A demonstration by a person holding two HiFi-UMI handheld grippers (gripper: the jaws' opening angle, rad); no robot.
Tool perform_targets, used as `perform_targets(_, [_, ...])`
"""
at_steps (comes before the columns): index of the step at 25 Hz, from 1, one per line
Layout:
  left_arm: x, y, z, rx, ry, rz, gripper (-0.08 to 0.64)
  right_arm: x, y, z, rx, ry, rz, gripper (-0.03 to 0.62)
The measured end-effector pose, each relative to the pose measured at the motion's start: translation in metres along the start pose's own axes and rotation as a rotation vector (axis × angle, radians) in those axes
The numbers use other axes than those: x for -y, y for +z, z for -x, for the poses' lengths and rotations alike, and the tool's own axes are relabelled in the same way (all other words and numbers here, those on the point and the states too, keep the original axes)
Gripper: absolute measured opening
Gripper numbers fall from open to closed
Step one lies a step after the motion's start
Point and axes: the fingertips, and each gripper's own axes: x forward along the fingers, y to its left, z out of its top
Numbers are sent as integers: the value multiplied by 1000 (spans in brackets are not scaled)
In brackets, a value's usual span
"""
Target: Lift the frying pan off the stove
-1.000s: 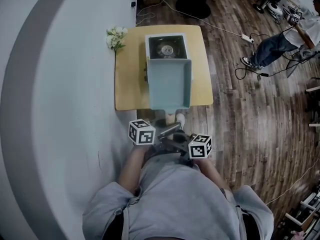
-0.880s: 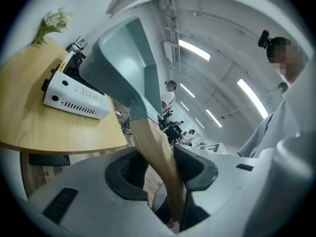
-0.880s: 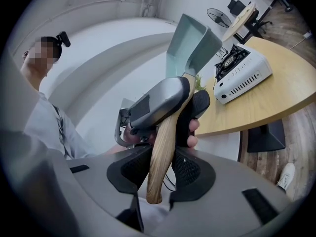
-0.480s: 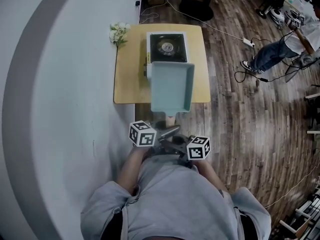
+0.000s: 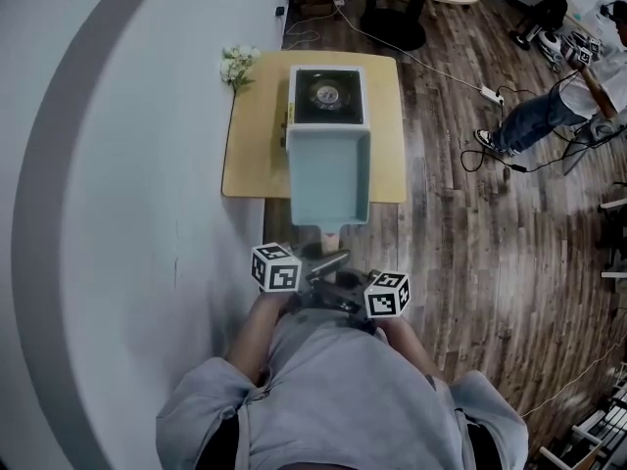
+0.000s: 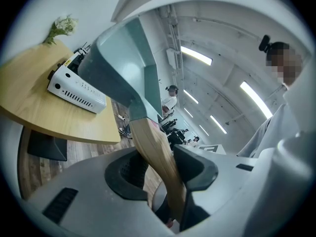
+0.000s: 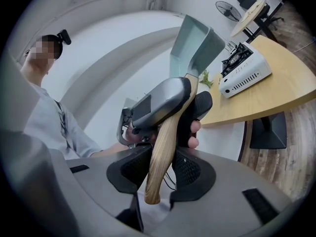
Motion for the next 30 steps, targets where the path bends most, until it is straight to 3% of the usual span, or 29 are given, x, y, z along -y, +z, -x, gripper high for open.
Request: perform_targets(30, [23, -10, -2, 14, 4, -34, 156, -18, -9, 16, 33, 50, 28, 117])
